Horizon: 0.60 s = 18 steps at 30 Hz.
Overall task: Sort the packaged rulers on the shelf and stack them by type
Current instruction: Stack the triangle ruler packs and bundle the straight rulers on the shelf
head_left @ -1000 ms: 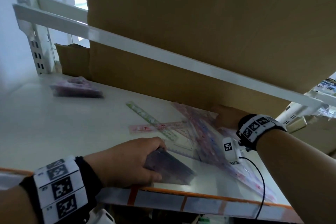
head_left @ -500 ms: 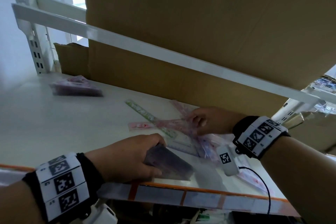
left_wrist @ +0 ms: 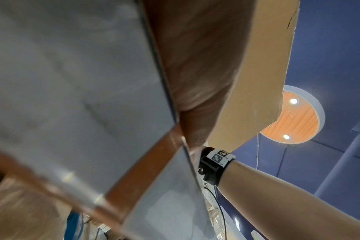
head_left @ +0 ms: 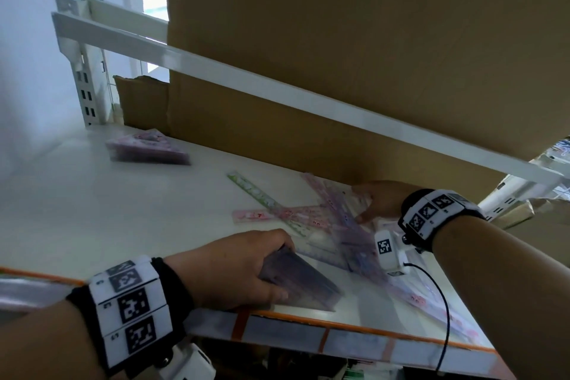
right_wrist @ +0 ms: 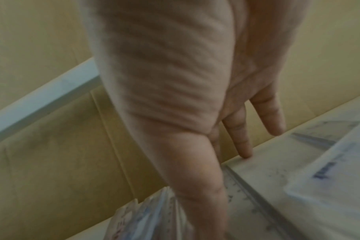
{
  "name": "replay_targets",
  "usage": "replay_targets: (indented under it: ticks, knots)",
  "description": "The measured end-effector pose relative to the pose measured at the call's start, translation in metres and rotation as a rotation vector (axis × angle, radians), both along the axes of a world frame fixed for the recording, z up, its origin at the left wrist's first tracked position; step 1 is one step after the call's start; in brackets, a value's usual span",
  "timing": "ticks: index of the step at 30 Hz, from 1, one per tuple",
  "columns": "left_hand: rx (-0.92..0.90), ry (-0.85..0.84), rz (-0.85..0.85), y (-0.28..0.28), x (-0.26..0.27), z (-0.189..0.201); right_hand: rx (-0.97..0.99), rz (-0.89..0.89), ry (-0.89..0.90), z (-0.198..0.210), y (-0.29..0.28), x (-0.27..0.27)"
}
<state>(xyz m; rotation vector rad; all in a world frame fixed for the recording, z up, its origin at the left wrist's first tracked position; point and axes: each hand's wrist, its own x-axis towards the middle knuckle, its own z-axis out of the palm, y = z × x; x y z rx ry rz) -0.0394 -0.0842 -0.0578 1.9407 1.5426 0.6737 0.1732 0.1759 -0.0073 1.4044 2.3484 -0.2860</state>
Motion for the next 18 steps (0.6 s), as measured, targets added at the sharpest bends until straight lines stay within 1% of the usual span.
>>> replay_targets:
  ticks: [4, 9, 12, 18]
  knots:
    - [0.011, -0.003, -0.001, 0.001, 0.000, 0.000, 0.023, 0.017, -0.045, -0.001, 0.005, -0.005]
    - [0.014, 0.009, 0.002, -0.001, 0.000, 0.001, 0.008, -0.044, -0.071, 0.000, 0.004, -0.004]
    - [0.015, 0.008, -0.001, -0.001, -0.001, 0.001, 0.008, -0.022, -0.133, 0.003, -0.001, -0.002]
    - [-0.002, -0.013, 0.005, 0.001, -0.002, -0.002, 0.029, -0.009, -0.141, 0.011, -0.013, 0.010]
